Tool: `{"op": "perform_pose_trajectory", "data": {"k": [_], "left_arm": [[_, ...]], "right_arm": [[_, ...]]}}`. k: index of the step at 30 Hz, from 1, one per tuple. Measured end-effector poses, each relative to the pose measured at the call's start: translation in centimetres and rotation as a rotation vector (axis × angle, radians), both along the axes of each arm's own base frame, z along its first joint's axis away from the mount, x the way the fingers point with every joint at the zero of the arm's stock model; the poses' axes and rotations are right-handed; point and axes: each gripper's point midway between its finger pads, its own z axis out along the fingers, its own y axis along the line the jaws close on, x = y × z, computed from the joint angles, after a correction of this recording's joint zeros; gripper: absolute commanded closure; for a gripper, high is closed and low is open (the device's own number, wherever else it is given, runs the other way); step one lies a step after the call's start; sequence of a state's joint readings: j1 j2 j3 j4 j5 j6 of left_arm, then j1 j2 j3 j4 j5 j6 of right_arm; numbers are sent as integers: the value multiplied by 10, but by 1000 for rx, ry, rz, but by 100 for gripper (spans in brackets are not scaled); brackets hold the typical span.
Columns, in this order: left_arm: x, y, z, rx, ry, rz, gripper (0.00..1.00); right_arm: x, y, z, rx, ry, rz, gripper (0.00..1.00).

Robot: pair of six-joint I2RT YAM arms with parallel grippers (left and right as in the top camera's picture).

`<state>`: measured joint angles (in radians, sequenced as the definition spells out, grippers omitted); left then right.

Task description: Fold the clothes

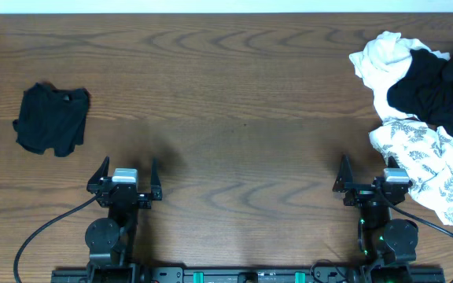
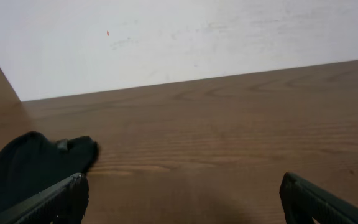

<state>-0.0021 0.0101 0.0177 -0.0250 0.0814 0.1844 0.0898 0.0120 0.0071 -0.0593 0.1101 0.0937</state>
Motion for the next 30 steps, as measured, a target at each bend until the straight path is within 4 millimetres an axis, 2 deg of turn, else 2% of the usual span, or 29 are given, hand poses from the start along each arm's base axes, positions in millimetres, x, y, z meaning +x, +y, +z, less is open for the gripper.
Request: {"op": "perform_pose_trajectory", "data": {"k": [23,30], "left_arm": [[0,0,1,-4,-2,-1,2],[0,-3,1,-139,2,-5,2]], "right_arm": [[0,1,0,14,-1,4,1],[0,2,0,55,0,6,1]]}}
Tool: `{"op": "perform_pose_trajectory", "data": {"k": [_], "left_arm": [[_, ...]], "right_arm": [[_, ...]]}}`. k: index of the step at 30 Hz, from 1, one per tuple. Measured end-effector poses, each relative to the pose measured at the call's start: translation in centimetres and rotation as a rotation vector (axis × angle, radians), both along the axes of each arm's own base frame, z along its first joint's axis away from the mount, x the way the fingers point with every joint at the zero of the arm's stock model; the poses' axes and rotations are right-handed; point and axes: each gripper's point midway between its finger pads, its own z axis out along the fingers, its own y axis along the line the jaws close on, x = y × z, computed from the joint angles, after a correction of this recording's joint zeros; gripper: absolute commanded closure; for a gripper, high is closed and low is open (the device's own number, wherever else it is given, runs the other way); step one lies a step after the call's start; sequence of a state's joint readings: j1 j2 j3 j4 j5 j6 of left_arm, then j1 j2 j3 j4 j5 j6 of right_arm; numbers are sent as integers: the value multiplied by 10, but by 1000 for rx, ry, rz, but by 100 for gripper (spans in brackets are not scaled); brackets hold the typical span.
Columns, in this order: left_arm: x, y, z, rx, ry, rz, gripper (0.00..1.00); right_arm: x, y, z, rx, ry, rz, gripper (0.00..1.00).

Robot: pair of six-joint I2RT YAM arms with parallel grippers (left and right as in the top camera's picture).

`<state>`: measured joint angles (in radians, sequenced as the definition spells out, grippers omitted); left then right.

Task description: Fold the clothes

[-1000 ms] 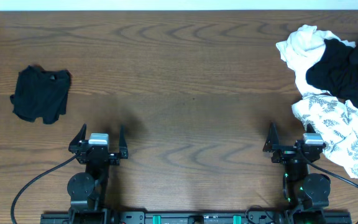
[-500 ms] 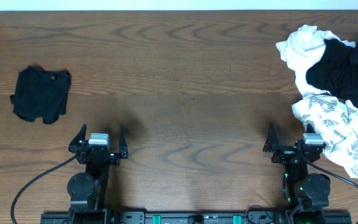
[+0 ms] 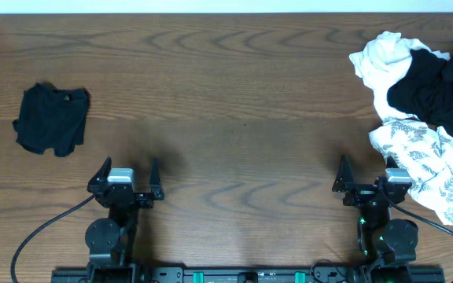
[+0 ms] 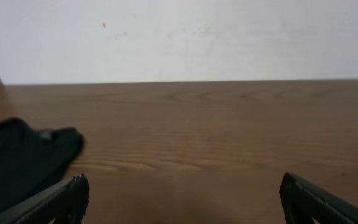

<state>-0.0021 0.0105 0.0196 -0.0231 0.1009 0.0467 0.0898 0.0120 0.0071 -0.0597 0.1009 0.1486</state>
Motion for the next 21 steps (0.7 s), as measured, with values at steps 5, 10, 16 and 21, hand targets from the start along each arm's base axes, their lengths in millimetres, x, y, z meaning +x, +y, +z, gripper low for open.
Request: {"op": "perform_pose_trajectory", "data": {"k": [5,10,16,21], "left_arm": [[-1,-4,0,-98,32,-13,2],[-5,-6,8,-157,128,-8,2],[-2,-6,42,-181,237,4,2],[8,-9,55,-188,383,3,2]], "right_arm": [[0,0,-1,22,9,-3,1],[3,0,9,36,39,-7,1],[16,0,39,39,98,-14,1],[39,2,58,25,228,-17,1]]}}
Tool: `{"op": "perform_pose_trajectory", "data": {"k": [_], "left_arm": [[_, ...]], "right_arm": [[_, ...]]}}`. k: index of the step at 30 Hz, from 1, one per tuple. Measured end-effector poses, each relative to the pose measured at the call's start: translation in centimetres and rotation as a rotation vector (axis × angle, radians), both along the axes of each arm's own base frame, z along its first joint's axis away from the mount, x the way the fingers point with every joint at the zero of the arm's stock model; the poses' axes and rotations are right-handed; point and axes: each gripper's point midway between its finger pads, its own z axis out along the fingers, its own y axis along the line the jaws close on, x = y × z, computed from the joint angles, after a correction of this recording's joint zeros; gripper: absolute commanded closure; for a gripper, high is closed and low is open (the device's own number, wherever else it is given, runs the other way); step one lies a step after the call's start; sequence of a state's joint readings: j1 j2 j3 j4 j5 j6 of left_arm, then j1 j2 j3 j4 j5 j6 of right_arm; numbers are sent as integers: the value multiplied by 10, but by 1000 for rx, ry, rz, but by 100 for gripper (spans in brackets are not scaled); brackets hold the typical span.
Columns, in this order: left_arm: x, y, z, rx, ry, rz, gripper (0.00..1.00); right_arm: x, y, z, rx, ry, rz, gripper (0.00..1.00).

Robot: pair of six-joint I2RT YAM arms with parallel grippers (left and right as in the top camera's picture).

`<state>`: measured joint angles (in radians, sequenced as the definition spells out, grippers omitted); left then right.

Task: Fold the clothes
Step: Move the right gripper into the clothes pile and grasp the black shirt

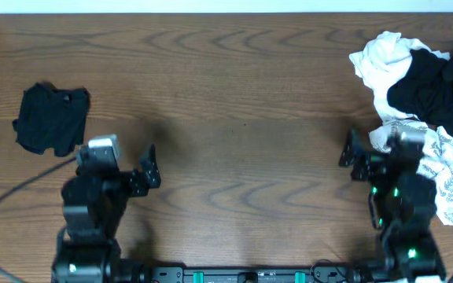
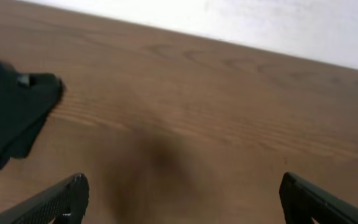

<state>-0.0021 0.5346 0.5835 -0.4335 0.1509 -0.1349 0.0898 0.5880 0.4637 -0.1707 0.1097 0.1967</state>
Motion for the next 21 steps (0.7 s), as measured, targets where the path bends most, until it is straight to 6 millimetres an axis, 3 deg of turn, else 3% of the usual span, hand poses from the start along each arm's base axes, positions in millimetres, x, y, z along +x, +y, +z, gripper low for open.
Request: {"op": "perform_pose_trajectory", "data": {"k": [7,13,21], "left_arm": [[6,-14,7,-45,262,-69,2],[7,-31,23,-56,431,-189,2],[17,-37,42,-54,407,-243,2]], "right_arm": [[36,3,5,-77,280,25,1],[54,19,1,-109,513,135,1],[79,21,30,-122,407,139,1]]}}
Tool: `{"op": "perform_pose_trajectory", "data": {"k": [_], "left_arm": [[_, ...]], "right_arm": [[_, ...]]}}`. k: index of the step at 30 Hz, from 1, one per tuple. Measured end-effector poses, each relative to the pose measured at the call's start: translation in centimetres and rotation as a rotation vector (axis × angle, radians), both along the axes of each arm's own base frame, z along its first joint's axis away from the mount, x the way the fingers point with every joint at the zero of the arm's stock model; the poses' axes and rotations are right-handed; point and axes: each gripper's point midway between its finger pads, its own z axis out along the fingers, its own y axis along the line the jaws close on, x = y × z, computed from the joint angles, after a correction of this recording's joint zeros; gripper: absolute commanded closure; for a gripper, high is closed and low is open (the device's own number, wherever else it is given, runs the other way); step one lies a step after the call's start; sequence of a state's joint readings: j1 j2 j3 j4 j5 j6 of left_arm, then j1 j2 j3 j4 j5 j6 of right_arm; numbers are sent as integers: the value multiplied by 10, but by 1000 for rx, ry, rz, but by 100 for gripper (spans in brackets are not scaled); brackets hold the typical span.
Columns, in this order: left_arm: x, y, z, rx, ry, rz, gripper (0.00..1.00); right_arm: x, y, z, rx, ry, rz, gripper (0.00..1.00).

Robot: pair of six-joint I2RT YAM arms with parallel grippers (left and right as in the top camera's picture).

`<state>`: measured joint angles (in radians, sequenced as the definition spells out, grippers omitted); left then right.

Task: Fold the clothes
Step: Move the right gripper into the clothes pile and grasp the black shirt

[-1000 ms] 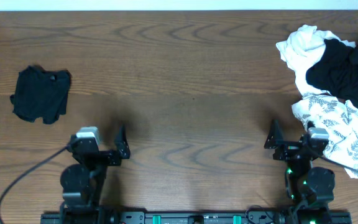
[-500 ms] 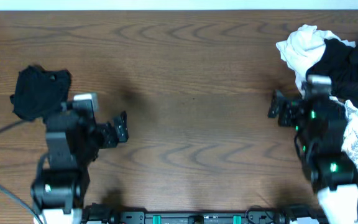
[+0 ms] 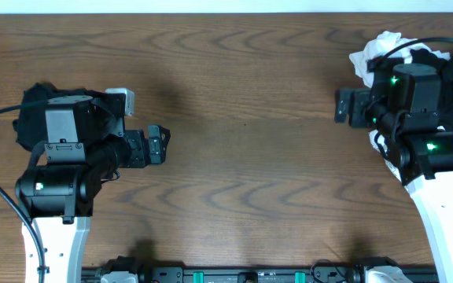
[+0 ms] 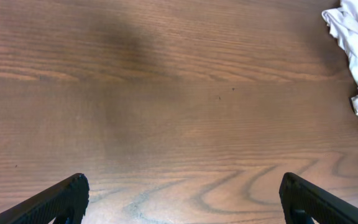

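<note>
The left arm is raised over the table's left side, and its gripper [image 3: 158, 145] points right. In the left wrist view that gripper [image 4: 183, 183] is open, with only bare wood between its fingers [image 4: 67, 199]. A small black garment [image 3: 28, 101] peeks out from under the left arm, mostly hidden. At the far right lies a pile of clothes with a white garment [image 3: 370, 53] and a black one; its white edge [image 4: 353, 31] also shows in the left wrist view. The right gripper [image 3: 344, 106] hangs at the pile's left edge, and its jaws are not readable.
The brown wooden table [image 3: 242, 94] runs between the two arms. A white wall strip runs along the far edge. Cables trail from both arms, one over the pile at the top right. The arm bases stand at the near edge.
Both arms have risen and reached farther from the near edge. The left one now covers most of the small black garment, and the right one is at the pile's left side. The left camera now looks down at the table.
Both arms first sat low at the near edge with fingers spread, the black garment at the left and the pile at the right untouched. Later they were lifted off that rest. Now they stand high over the table, and no garment has moved.
</note>
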<state>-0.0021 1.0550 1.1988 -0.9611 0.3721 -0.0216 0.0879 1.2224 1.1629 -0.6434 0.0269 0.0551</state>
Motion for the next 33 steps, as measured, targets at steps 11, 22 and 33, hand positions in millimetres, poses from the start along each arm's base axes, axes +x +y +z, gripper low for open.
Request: {"op": "perform_pose_trajectory", "data": {"k": [11,22,33], "left_arm": [[2,0,0,0,-5,-1,2],[2,2,0,12,-6,5,2],[2,2,0,12,-5,5,2]], "right_arm": [[82,-139,13,-100,-24,-365,1],[139,-266,-39,-199,-1,-539,3],[125,-339,-103,-204,73,-662,4]]}}
